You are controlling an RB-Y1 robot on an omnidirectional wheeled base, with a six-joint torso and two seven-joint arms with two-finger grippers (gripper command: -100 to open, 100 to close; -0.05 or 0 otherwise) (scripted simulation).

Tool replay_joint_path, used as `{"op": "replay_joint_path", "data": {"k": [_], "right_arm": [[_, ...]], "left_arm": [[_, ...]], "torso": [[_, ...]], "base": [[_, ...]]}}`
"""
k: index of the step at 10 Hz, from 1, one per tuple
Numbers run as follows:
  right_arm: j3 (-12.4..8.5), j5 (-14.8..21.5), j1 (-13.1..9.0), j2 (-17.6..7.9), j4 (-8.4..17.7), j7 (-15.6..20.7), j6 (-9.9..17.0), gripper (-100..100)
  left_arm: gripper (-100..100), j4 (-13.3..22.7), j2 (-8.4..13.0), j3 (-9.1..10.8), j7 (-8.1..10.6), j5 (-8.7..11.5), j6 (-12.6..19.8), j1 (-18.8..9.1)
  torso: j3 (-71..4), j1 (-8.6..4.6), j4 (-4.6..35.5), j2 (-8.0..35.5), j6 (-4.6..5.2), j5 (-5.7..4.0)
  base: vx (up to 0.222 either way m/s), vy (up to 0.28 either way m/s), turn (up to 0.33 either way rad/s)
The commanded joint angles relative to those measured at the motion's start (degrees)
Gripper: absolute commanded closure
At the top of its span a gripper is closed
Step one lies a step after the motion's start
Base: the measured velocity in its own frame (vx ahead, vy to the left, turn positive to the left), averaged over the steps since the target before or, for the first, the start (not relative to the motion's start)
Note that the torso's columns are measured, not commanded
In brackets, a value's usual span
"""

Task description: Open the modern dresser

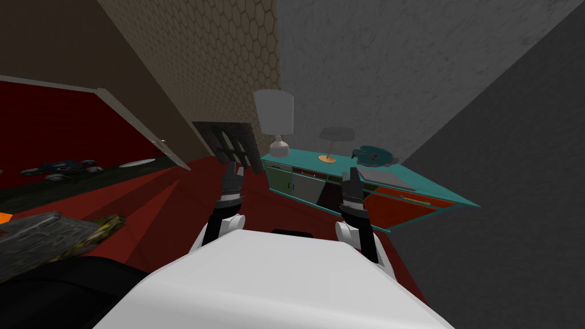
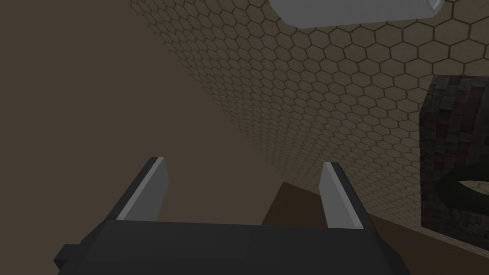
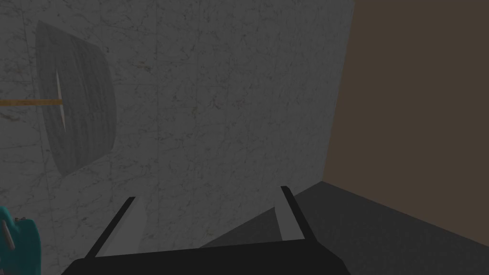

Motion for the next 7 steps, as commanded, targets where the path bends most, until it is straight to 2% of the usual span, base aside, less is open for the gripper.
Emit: {"op": "replay_joint_path", "data": {"k": [1,7], "right_arm": [[0.0,0.0,0.0,0.0,0.0,0.0,0.0,0],[0.0,0.0,0.0,0.0,0.0,0.0,0.0,0]], "left_arm": [[0,0.0,0.0,0.0,0.0,0.0,0.0,0.0],[0,0.0,0.0,0.0,0.0,0.0,0.0,0.0]], "torso": [[-4.7,0.0,2.3,2.3,0.0,0.0],[-53.8,0.0,26.9,26.9,0.0,0.0]], "base": [[0.0,0.0,0.0],[0.0,0.0,0.0]]}}
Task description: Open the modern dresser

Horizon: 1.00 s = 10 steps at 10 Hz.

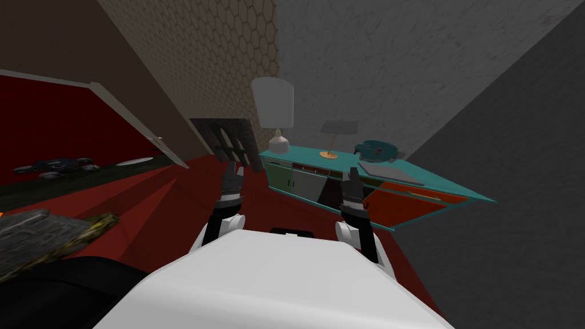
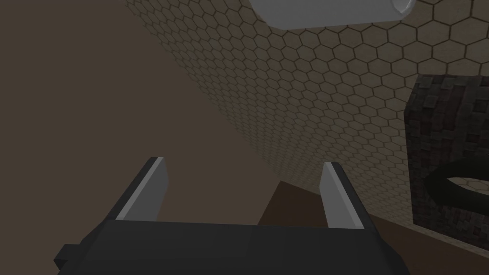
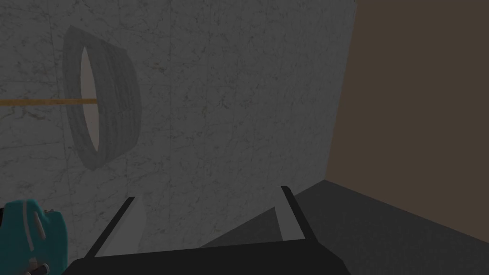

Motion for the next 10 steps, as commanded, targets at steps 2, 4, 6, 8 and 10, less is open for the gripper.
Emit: {"op": "replay_joint_path", "data": {"k": [2,4,6,8,10], "right_arm": [[0.0,0.0,0.0,0.0,0.0,0.0,0.0,0],[0.0,2.5,-0.6,-3.3,1.1,2.6,0.3,-100],[0.0,5.2,-1.2,-5.0,2.2,5.3,0.5,-100],[0.0,8.7,-1.9,-6.5,3.4,8.6,0.8,-100],[0.0,10.6,-2.3,-7.2,4.1,10.8,1.0,-100]], "left_arm": [[0,0.0,0.0,0.0,0.0,0.0,0.0,0.0],[0,0.0,0.0,0.0,0.0,0.0,0.0,0.0],[0,0.0,0.0,-0.01,0.0,0.0,0.0,0.0],[0,0.0,0.0,0.0,0.0,0.0,0.0,0.0],[0,0.0,0.0,-0.01,0.0,0.0,0.0,0.0]], "torso": [[-16.9,0.0,8.5,8.5,0.0,0.0],[-29.4,0.06,14.6,14.5,0.02,0.02],[-30.8,0.09,15.3,15.2,-0.01,0.03],[-30.8,0.04,15.3,15.2,0.01,0.01],[-30.8,0.06,15.4,15.3,0.0,0.02]], "base": [[0.0,0.0,0.0],[0.049,0.042,-0.107],[0.063,0.062,-0.093],[0.111,0.089,-0.146],[0.085,0.092,-0.108]]}}
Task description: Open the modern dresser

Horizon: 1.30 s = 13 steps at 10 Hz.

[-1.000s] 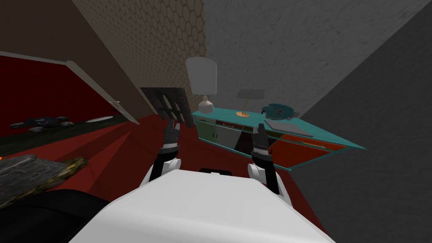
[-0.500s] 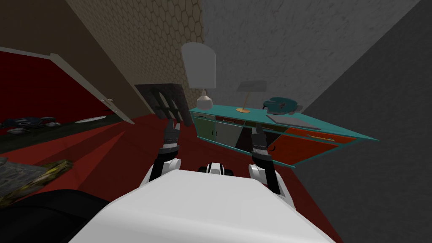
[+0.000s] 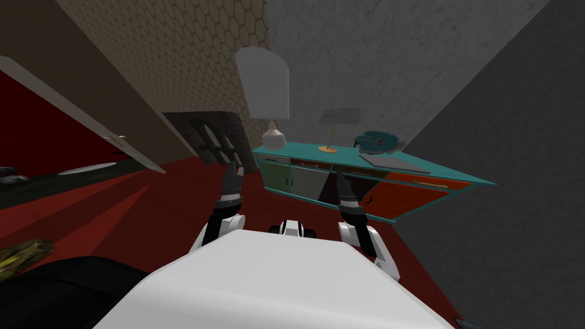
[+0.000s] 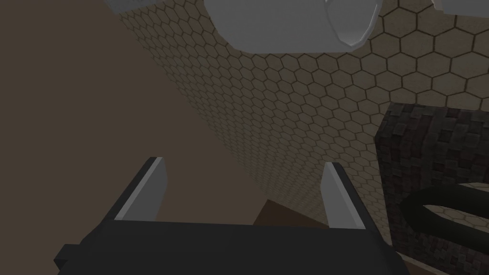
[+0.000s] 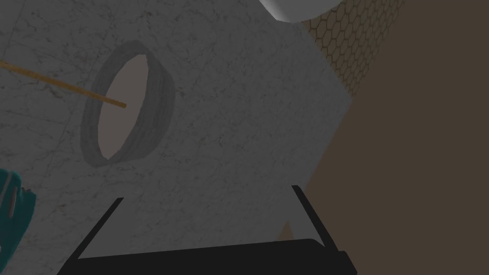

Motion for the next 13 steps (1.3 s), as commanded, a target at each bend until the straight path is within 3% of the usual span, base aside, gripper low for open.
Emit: {"op": "replay_joint_path", "data": {"k": [1,4,5,13], "right_arm": [[0.0,3.5,-0.8,-1.0,1.5,3.9,0.3,-100],[0.0,7.9,-1.8,-2.3,3.2,8.2,0.7,-100],[0.0,7.9,-1.8,-2.3,3.2,8.4,0.7,-100],[0.5,20.1,-4.9,-4.4,8.4,20.9,1.9,-100]], "left_arm": [[0,0.0,0.0,0.0,0.0,0.0,0.0,0.0],[0,0.0,0.0,0.0,0.0,0.0,0.0,0.0],[0,0.0,0.0,0.0,0.0,0.0,0.0,0.0],[0,0.0,0.0,0.0,0.0,0.0,0.0,0.0]], "torso": [[0.1,-0.15,0.1,0.2,-0.02,-0.04],[0.0,-0.06,0.0,0.0,-0.03,-0.01],[0.0,-0.07,0.0,0.0,0.01,-0.03],[0.0,-0.08,0.0,0.1,-0.02,-0.02]], "base": [[0.044,0.062,-0.111],[0.066,0.081,-0.12],[0.056,0.06,-0.069],[0.062,0.077,-0.124]]}}
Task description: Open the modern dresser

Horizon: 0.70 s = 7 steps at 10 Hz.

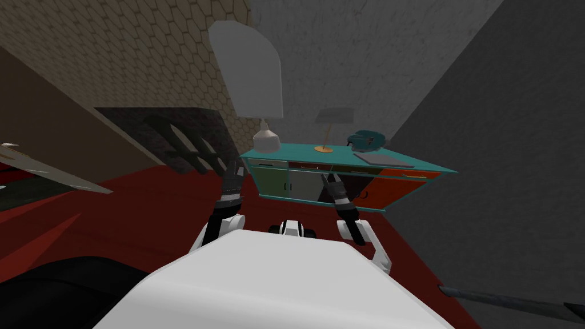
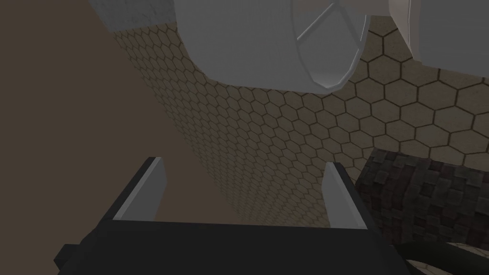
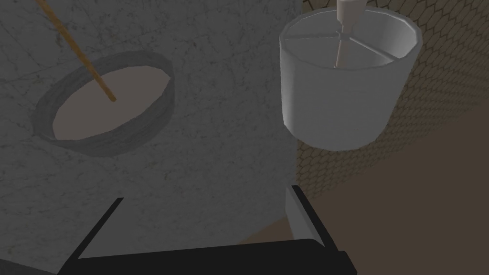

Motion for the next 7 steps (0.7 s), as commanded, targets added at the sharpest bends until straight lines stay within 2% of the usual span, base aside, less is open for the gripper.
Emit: {"op": "replay_joint_path", "data": {"k": [1,2,3,4,5,6,7], "right_arm": [[0.1,2.8,-0.7,-0.4,1.2,3.2,0.2,-100],[0.3,5.3,-1.4,-0.7,2.4,5.4,0.5,-100],[0.3,5.3,-1.4,-0.7,2.4,5.9,0.5,-100],[0.5,7.8,-2.2,-0.9,3.7,8.1,0.7,-100],[0.5,7.8,-2.2,-0.9,3.7,8.7,0.7,-100],[0.8,10.2,-3.0,-1.0,5.0,10.9,1.0,-100],[0.8,10.2,-3.0,-1.0,5.0,11.4,1.0,-100]], "left_arm": [[0,0.0,0.0,0.0,0.0,0.0,0.0,0.0],[0,0.0,0.0,0.0,0.0,0.0,0.0,0.0],[0,0.0,0.0,0.0,0.0,0.0,0.0,0.0],[0,0.0,0.0,0.0,0.0,0.0,0.0,0.0],[0,0.0,0.0,0.0,0.0,0.0,0.0,0.0],[0,0.0,0.0,0.0,0.0,0.0,0.0,0.0],[0,0.0,0.0,0.0,0.0,0.0,0.0,0.0]], "torso": [[0.0,0.04,0.0,0.0,0.02,0.0],[0.0,0.03,0.0,0.0,0.0,0.01],[0.0,0.09,0.0,-0.1,0.02,0.02],[0.0,0.0,0.0,0.0,-0.01,0.0],[0.0,0.0,0.0,-0.1,0.02,-0.01],[0.0,-0.02,0.0,0.0,0.0,-0.01],[0.0,0.02,0.0,0.0,0.03,0.0]], "base": [[0.05,0.066,-0.088],[0.064,0.089,-0.154],[0.059,0.069,-0.078],[0.069,0.07,-0.141],[0.05,0.063,-0.079],[0.053,0.07,-0.154],[0.049,0.066,-0.081]]}}
